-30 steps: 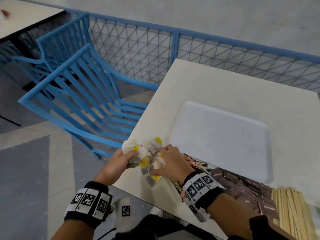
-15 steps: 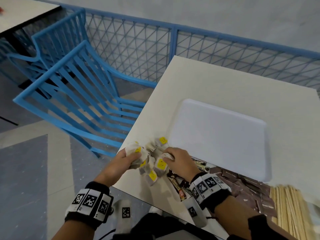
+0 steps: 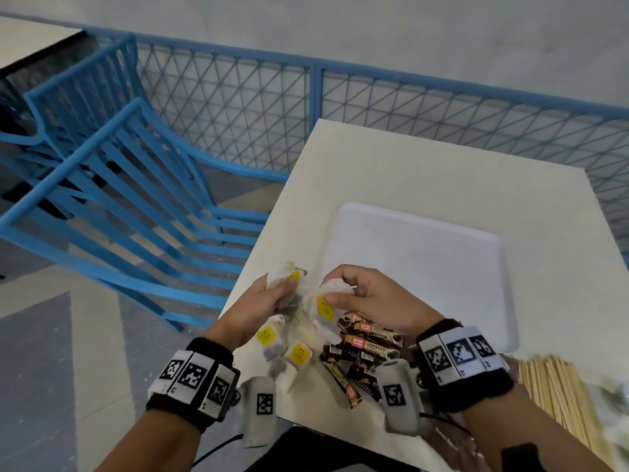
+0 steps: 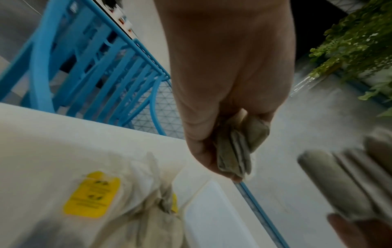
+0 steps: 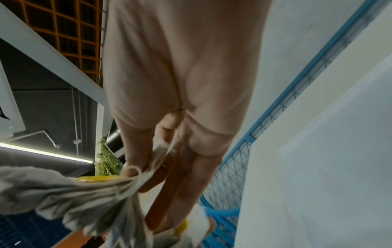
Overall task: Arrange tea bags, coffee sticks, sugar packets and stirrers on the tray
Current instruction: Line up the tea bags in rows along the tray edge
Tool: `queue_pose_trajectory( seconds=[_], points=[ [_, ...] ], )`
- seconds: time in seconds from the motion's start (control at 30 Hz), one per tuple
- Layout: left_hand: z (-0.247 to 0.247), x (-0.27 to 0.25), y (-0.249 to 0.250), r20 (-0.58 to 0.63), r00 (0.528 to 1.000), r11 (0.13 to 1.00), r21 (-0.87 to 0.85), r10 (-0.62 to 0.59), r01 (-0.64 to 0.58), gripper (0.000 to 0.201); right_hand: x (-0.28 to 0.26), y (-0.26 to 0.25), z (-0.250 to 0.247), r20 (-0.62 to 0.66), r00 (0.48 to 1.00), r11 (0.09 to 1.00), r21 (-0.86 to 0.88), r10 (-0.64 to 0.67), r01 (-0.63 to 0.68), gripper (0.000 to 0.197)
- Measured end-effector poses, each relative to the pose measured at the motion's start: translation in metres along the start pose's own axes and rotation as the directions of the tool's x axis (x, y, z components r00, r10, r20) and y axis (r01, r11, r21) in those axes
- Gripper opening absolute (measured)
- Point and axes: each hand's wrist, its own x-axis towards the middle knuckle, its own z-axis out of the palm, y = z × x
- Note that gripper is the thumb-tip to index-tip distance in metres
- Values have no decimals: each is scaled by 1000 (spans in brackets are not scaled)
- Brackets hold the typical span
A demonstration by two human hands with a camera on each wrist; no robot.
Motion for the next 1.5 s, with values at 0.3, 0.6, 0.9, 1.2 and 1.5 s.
queue_pose_trajectory(
  seconds=[0.3,0.6,0.9,1.2,1.5],
  points=[
    [26,4,21,389,905,977,-49,-174,209,71,14,6,2,-317,947,957,-287,-49,-47,38],
    [41,20,16,297,953,958,-249,-65,143,17,9,14,2,-606,784,966,-255,-133,-33,39],
    [70,31,15,298,955,992,-122,13,25,23,-22,18,-16,-478,855,933,359,200,-18,32],
    [108,39,17,268,963,979,-186,-35,87,67,-50,26,-69,-367,898,915,394,244,-88,27],
    [126,44,12,185,983,912,-400,-21,95,67,-60,25,-103,-155,973,890,448,173,-87,26]
  ],
)
